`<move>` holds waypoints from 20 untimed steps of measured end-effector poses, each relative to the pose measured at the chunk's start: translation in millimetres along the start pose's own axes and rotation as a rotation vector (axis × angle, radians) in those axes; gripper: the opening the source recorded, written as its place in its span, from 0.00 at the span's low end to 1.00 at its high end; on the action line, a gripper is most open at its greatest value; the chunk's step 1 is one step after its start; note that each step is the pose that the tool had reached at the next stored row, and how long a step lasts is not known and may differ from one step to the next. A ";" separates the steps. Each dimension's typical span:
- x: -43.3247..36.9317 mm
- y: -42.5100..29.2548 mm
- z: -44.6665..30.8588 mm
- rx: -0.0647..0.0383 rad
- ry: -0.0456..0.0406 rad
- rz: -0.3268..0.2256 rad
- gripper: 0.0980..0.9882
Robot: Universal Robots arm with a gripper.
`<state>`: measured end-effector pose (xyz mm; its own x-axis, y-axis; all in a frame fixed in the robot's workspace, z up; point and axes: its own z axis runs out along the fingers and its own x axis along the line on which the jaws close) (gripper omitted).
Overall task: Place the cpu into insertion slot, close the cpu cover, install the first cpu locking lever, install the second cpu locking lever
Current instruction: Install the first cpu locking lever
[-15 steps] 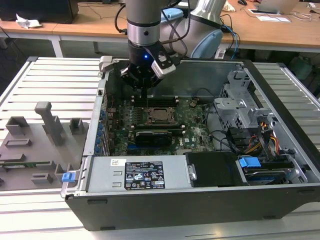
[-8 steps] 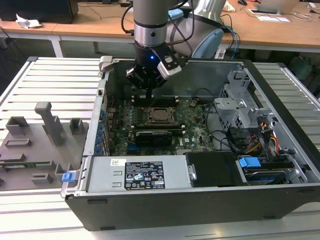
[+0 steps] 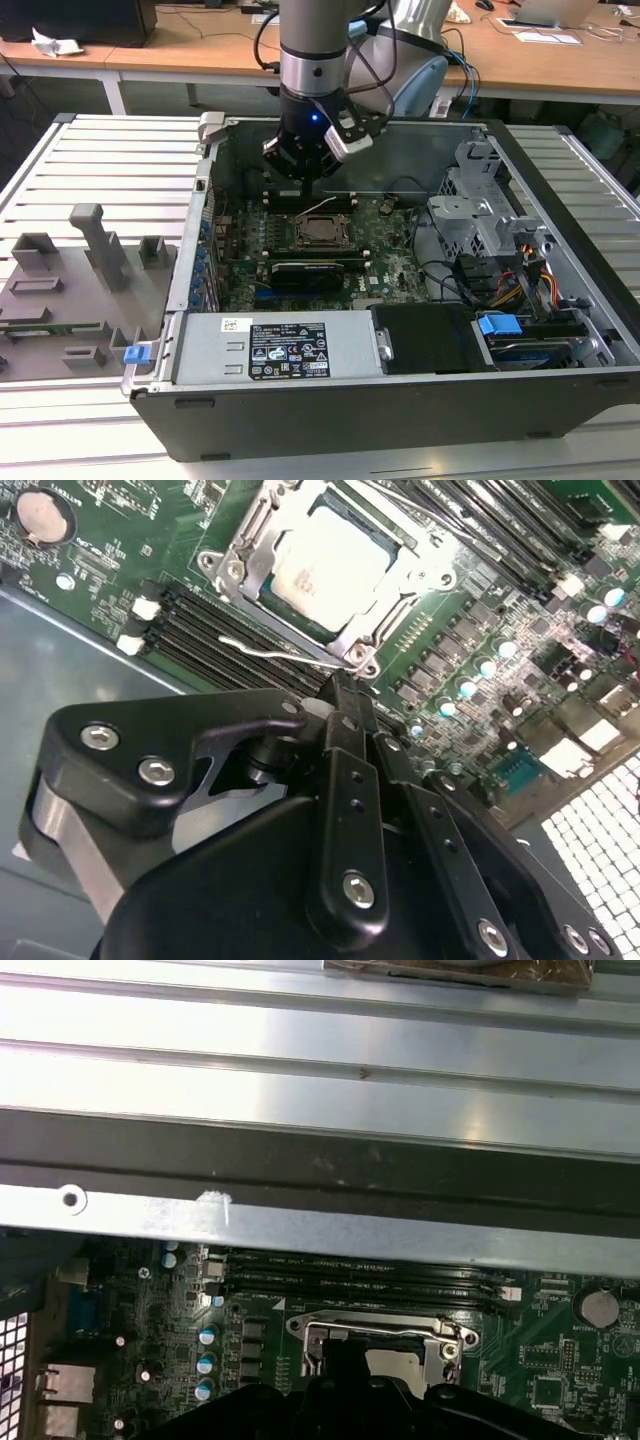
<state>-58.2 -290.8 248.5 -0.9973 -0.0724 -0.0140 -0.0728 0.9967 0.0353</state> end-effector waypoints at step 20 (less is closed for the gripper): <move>-18.9 3.2 19.0 -0.040 -0.0033 0.005 0.01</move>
<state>-39.3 -285.6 229.9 -0.9976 -0.0671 -0.0170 -0.0682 0.9949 0.0748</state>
